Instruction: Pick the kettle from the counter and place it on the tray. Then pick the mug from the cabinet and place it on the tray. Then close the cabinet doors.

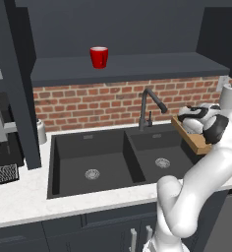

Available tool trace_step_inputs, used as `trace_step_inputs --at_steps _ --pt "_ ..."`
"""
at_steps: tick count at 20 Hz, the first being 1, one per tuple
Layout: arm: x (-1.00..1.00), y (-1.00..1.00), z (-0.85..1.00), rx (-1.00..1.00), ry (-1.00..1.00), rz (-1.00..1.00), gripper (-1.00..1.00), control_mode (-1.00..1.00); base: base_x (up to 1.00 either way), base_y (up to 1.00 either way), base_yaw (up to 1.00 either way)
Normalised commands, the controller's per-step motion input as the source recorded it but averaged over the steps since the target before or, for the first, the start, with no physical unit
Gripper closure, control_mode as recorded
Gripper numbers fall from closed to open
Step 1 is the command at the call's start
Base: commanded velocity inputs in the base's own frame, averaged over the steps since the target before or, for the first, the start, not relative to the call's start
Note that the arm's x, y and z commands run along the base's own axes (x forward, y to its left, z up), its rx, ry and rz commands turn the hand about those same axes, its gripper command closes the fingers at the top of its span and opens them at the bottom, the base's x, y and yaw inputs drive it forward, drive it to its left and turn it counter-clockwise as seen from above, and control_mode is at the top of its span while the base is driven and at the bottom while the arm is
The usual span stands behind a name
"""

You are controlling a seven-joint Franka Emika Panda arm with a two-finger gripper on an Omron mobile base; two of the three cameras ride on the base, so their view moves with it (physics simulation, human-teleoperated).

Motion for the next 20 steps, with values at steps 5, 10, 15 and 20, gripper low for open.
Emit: trace_step_inputs --at_steps 5,10,15,20 --pt "-0.12 0.0 0.3 0.0 -0.02 0.0 -1.0 -1.0 0.0 0.0 0.0" --pt "-0.45 0.02 0.18 0.0 0.0 -0.05 -1.0 -1.0 0.0 0.0 0.0" --pt "-0.4 0.0 0.32 0.0 0.05 -0.08 -1.0 -1.0 0.0 0.0 0.0" --pt "-0.38 0.0 0.49 0.0 0.0 -0.06 -1.0 -1.0 0.0 0.0 0.0"
